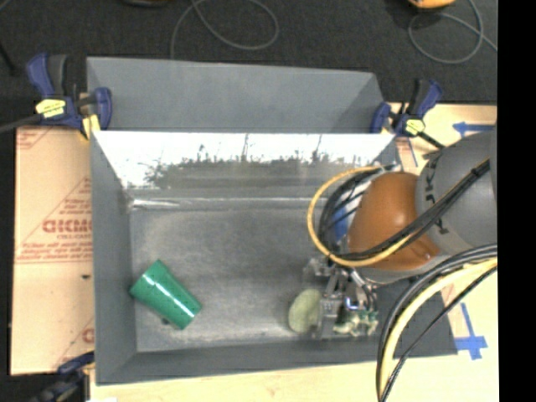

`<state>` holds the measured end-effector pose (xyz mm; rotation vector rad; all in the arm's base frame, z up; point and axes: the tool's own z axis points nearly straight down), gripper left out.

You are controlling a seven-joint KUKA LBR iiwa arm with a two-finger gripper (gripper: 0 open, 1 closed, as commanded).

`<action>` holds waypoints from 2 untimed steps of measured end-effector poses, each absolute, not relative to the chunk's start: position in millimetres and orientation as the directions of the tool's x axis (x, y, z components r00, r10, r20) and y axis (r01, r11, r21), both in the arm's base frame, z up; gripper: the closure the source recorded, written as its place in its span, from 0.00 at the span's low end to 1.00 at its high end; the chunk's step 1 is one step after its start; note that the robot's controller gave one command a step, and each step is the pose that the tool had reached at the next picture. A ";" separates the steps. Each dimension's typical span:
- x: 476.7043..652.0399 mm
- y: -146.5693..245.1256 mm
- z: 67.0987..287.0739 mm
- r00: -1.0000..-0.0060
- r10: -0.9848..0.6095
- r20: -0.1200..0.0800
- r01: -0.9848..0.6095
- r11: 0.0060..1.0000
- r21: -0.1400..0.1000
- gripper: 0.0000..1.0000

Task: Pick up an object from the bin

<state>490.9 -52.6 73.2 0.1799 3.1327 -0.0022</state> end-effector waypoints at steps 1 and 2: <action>482.6 -48.7 65.2 -0.964 0.265 -0.004 0.265 0.964 0.001 1.00; 483.6 -49.2 67.5 -0.959 0.285 -0.004 0.285 0.959 0.001 1.00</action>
Offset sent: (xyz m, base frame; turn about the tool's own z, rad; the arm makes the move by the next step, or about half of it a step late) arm 0.0000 0.0000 0.0000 0.0000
